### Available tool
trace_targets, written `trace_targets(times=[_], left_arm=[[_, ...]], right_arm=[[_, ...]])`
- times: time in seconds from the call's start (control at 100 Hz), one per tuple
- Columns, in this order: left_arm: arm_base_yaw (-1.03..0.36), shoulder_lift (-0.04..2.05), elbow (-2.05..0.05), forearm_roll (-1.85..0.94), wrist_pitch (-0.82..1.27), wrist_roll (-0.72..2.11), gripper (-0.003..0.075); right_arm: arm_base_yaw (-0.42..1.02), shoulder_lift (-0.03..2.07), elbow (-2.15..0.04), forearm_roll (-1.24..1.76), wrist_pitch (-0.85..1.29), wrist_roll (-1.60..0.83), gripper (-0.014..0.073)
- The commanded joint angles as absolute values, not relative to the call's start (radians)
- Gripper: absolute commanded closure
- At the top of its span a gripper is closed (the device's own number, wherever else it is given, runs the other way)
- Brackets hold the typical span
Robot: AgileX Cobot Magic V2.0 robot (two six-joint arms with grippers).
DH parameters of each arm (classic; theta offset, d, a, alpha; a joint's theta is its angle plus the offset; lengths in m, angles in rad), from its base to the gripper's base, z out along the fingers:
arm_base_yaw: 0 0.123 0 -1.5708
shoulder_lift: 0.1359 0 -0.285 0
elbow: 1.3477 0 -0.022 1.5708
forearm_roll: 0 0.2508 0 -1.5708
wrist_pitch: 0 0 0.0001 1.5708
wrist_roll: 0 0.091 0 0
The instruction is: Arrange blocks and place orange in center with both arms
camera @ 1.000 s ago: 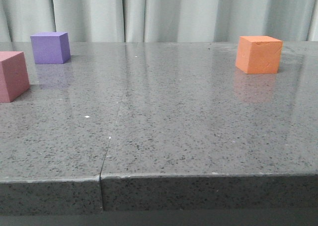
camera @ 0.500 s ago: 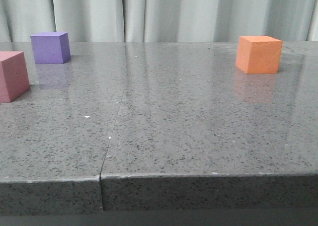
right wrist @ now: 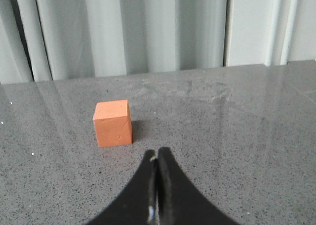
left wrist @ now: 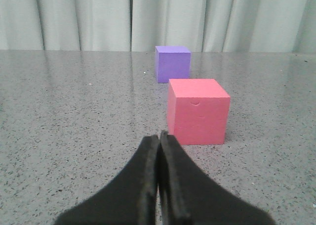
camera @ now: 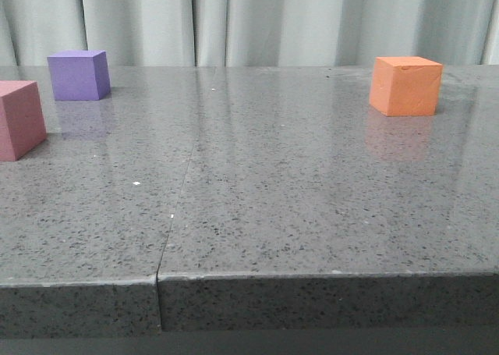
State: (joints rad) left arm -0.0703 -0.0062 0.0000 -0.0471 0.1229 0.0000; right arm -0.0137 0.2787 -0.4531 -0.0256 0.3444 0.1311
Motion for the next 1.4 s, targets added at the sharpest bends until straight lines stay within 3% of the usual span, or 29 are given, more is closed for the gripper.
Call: trace_targets(times=[0.0, 0.25, 0.35, 0.42, 0.59, 0.64, 0.76, 1.14, 1.39], left_arm=[[-0.068, -0.034, 0.041, -0.05, 0.046, -0.007, 0.0741], [-0.068, -0.034, 0.041, -0.05, 0.046, -0.007, 0.0741], [-0.068, -0.034, 0.041, -0.05, 0.046, -0.007, 0.0741], [-0.068, -0.034, 0.041, -0.05, 0.046, -0.007, 0.0741], [-0.068, -0.034, 0.041, -0.05, 0.046, -0.007, 0.0741], [-0.068, -0.034, 0.041, -0.05, 0.046, -0.007, 0.0741], [-0.068, -0.034, 0.041, -0.05, 0.046, -0.007, 0.0741], [-0.068, -0.034, 0.041, -0.05, 0.046, -0.007, 0.0741], [-0.068, -0.034, 0.041, -0.05, 0.046, -0.007, 0.0741]], right_arm=[[-0.019, 0.371, -0.538, -0.028, 0.3, 0.129, 0.0661], [-0.019, 0.586, -0.724, -0.028, 0.374, 0.129, 0.0653], [-0.019, 0.663, -0.797, -0.028, 0.431, 0.129, 0.0578], [-0.019, 0.717, -0.848, -0.028, 0.476, 0.129, 0.0461], [-0.019, 0.815, -0.938, -0.027, 0.531, 0.129, 0.0008], [-0.019, 0.84, -0.958, -0.027, 0.541, 0.129, -0.0077], [-0.009, 0.906, -1.014, -0.026, 0.61, 0.128, -0.0033], [0.049, 1.109, -1.25, -0.019, 0.76, 0.128, -0.0034], [0.058, 1.319, -1.468, 0.025, 0.978, 0.128, -0.0034]])
